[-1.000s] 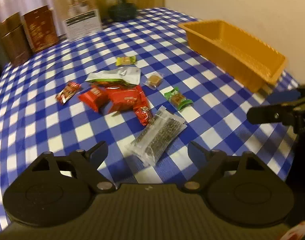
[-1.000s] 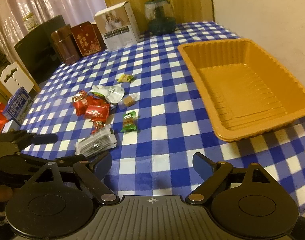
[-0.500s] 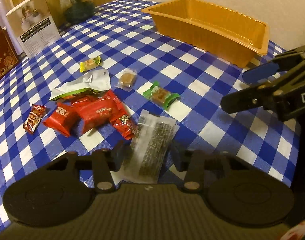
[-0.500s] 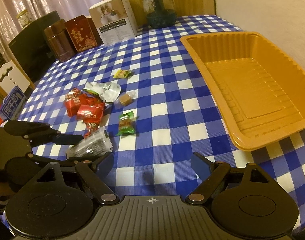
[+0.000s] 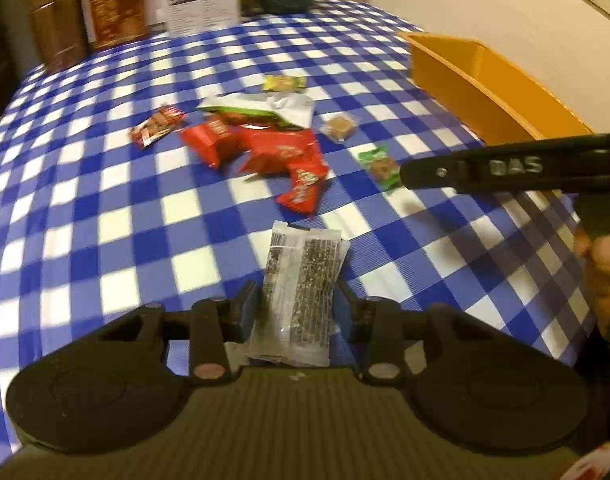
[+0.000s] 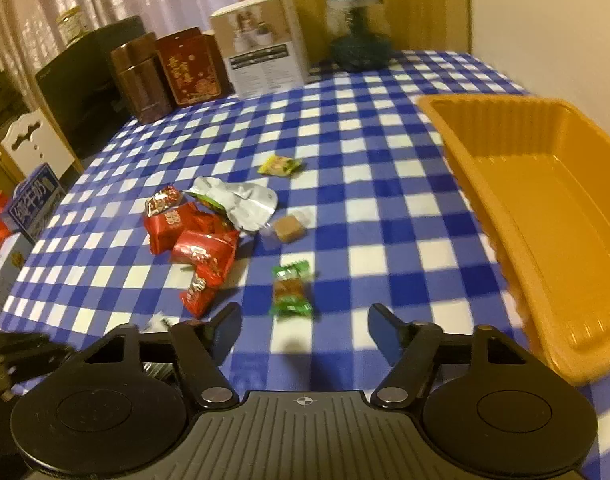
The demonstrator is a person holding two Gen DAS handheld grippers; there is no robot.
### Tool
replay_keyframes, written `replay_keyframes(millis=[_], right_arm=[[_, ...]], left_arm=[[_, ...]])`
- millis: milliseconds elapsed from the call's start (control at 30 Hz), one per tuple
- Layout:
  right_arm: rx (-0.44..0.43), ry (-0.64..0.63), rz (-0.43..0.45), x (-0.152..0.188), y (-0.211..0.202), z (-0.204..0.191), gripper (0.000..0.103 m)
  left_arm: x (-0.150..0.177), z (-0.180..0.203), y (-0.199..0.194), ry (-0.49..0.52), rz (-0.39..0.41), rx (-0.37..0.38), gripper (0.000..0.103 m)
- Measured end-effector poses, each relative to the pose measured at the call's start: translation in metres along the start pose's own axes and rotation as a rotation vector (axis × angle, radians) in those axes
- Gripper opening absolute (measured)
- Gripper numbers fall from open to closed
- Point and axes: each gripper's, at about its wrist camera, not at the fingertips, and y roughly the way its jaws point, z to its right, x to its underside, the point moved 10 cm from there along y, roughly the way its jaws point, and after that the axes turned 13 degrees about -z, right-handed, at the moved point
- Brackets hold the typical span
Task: Organize snacks
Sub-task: 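Grasp the clear seaweed snack bag with the left gripper while the right gripper grasps the green-wrapped candy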
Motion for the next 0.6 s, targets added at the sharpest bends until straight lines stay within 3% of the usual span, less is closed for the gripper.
replay_keyframes(millis=[200, 367, 533, 600], right_arm=[[0.038, -0.065, -0.009, -0.009, 0.027, -0.011, 0.052], [0.066, -0.091, -0.009, -0.013, 0.04, -0.013, 0.044], [0.089, -0.117, -0.007, -0.015, 0.044, -0.015, 0.023], [0.092, -0.12, -0.004, -0.014, 0.043, -0.015, 0.023]], left_arm=[[0.004, -0.007, -0.002, -0.061, 0.03, -0.026, 0.037], [0.002, -0.004, 0.001, -0.039, 0.043, -0.054, 0.037], [0.003, -0.003, 0.006, -0.01, 0.04, -0.076, 0.038], [0.004, -0.003, 0.009, -0.005, 0.036, -0.079, 0.038]])
